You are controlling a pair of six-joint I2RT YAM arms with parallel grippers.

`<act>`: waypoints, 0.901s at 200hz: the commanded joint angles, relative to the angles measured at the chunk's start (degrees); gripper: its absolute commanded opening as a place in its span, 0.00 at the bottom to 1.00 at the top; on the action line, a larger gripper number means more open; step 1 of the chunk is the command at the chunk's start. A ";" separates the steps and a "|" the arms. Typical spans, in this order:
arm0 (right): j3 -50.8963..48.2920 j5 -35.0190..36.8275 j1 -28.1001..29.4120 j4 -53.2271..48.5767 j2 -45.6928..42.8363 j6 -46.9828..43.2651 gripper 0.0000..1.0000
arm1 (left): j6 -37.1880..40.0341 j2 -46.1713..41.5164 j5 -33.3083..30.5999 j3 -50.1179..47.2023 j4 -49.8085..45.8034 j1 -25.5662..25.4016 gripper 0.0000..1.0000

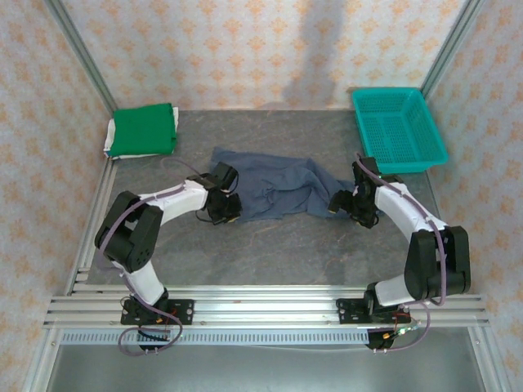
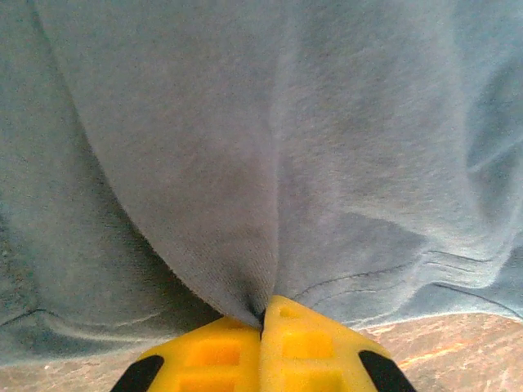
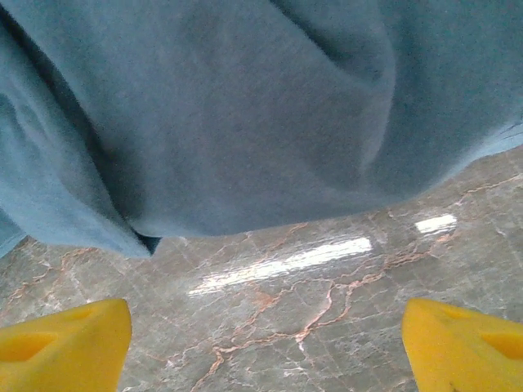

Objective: Fold and stack the t-shirts

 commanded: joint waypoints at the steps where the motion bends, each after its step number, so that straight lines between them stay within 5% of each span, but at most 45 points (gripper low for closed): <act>1: -1.67 3.32 -1.20 -0.21 -1.60 1.05 0.86 | 1.40 -3.29 -0.67 2.17 -0.82 -0.58 0.00; 80: -0.06 -12.94 -2.57 13.85 2.63 2.91 0.79 | 4.29 -19.46 -6.31 7.27 -8.78 0.20 0.00; 143: -1.16 -10.91 2.22 15.37 5.78 1.63 0.72 | 4.22 -22.40 -6.17 7.82 -8.77 0.86 0.00; 180: -0.71 -8.41 2.53 17.85 9.50 1.38 0.50 | 4.71 -22.71 -6.35 7.82 -9.07 1.03 0.00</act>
